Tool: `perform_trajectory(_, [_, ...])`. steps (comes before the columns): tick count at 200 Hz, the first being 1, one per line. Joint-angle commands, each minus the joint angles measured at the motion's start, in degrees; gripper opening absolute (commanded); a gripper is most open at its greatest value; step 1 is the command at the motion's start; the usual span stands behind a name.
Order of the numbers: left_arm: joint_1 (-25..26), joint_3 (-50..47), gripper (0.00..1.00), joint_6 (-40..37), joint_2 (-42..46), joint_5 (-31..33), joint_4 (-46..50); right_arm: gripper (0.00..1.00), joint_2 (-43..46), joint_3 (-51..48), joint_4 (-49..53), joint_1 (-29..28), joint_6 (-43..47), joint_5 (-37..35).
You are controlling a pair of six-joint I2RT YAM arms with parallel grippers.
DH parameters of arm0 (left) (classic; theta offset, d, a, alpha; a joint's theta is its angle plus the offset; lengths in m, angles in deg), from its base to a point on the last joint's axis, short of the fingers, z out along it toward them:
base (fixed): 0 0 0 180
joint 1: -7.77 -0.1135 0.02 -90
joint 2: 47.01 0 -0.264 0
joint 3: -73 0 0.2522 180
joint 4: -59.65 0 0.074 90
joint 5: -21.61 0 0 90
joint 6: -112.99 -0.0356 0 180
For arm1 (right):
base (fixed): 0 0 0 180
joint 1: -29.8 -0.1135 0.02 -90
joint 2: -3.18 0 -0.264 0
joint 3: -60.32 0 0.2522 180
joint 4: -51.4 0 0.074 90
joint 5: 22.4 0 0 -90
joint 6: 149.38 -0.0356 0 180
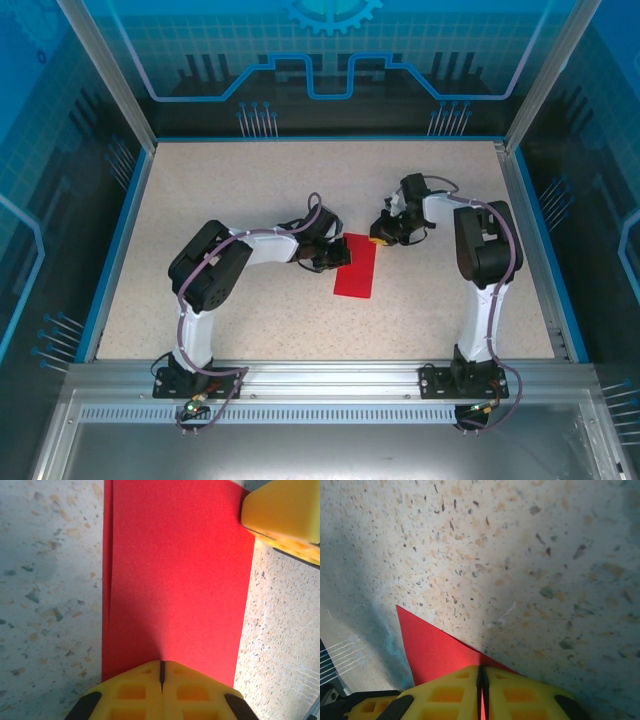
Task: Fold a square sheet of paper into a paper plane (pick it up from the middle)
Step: Fold the square sheet of paper in half at the center of the table.
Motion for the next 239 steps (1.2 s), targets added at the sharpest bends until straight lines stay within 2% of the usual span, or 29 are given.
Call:
perform_trajectory(1, [0.8,-3.4,0.00,-1.0,-3.9,4.1,7.7,0.12,-1.8,0.2,3.2,-0.8,0.8,-3.5])
perform_trajectory(61, [0.8,-3.4,0.00,-1.0,-3.7,4.3,7.9,0.13,2.8,0.4,-0.9,0.4,-1.4,3.6])
perform_trajectory(130, [0.8,-3.3,0.00,-1.2,-3.8,4.4,8.1,0.13,-0.9,-1.5,-3.0,0.8,-2.2,0.9])
perform_trajectory(157, [0.8,-3.5,0.00,-1.1,-3.9,4.4,8.1,0.12,-0.3,-1.1,-0.7,0.3,-1.9,-2.0])
perform_trajectory(205, [0.8,-3.4,0.00,-1.1,-3.6,4.4,8.3,0.13,3.6,0.1,-1.8,0.5,-2.2,2.4])
perform_trajectory(239, [0.8,-3.2,0.00,-1.4,-3.5,4.6,8.9,0.13,1.9,0.9,-1.1,0.7,-2.2,1.1])
